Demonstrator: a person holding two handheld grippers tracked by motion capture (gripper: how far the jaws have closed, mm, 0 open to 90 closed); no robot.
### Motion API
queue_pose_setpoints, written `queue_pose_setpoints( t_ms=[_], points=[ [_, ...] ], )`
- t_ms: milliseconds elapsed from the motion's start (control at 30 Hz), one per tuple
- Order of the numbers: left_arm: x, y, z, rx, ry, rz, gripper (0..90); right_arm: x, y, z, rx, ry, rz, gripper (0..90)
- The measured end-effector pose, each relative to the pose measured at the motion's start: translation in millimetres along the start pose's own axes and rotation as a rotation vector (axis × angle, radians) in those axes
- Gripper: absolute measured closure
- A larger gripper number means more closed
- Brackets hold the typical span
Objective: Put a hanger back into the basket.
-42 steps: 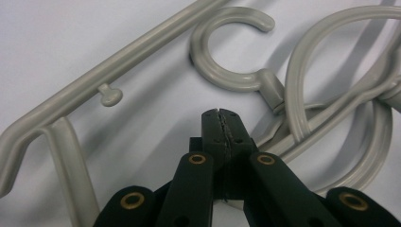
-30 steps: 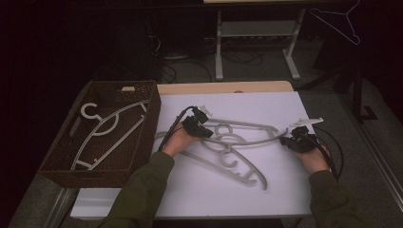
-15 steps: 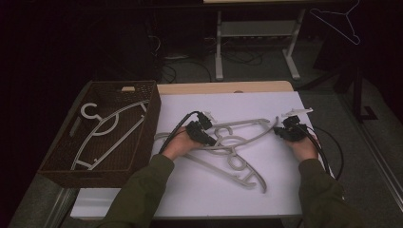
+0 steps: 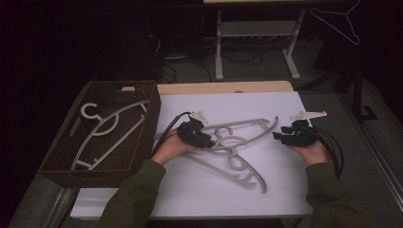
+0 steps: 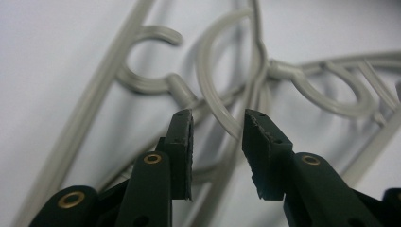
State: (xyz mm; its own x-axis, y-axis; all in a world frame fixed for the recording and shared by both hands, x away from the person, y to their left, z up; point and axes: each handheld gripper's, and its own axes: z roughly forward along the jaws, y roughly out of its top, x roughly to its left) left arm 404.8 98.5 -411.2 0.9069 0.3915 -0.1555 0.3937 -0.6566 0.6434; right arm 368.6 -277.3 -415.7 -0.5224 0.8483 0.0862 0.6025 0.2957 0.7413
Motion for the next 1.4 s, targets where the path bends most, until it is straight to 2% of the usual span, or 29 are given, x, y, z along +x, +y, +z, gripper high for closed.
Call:
queue_pose_setpoints(
  t_ms=[67,133,300,333,467,633,967,1067,1133,1233,1267,1300,1400],
  points=[
    [-1.9,-3.4,1.8,0.015,-0.005,0.031,62.1,4.7,-0.5,-4.6,-0.005,0.014,0.008,43.1],
    [-3.0,-5.8,4.9,0.023,-0.003,0.032,64.3,17.1,-4.4,-16.4,-0.046,0.033,-0.021,37.7],
    [-3.5,-7.8,12.2,0.024,-0.009,0.034,68.0,33.4,-9.6,-26.7,-0.038,0.066,-0.043,34.8],
    [-4.0,-7.6,15.3,0.027,-0.012,0.040,69.0,40.0,-13.4,-30.1,-0.051,0.076,-0.063,34.8],
    [-4.7,-6.7,17.9,0.015,-0.018,0.038,70.5,47.6,-18.1,-35.1,-0.047,0.088,-0.083,34.4],
    [-3.9,-2.1,22.0,0.019,-0.009,0.038,70.7,49.0,-20.6,-39.1,-0.067,0.097,-0.082,35.0],
    [-2.0,0.7,27.7,0.014,-0.004,0.034,66.4,49.3,-20.8,-38.0,-0.066,0.098,-0.082,35.1],
    [0.2,0.7,29.4,0.004,-0.015,0.012,64.6,50.6,-20.8,-37.3,-0.063,0.100,-0.083,35.2],
    [1.1,1.2,28.9,-0.003,-0.015,0.005,65.0,50.9,-20.7,-37.4,-0.066,0.100,-0.086,35.6],
    [1.5,2.9,24.4,-0.012,-0.010,0.020,73.4,50.4,-20.8,-37.6,-0.071,0.097,-0.084,35.7],
    [0.8,3.5,23.2,-0.026,-0.005,0.013,74.6,50.4,-20.8,-37.7,-0.072,0.098,-0.086,35.7],
    [0.9,4.7,21.8,-0.021,0.019,0.016,74.6,50.5,-20.7,-37.7,-0.073,0.098,-0.087,35.7],
    [0.8,4.9,22.2,-0.013,0.022,0.024,73.4,50.8,-20.7,-37.8,-0.073,0.098,-0.088,35.8]
  ],
)
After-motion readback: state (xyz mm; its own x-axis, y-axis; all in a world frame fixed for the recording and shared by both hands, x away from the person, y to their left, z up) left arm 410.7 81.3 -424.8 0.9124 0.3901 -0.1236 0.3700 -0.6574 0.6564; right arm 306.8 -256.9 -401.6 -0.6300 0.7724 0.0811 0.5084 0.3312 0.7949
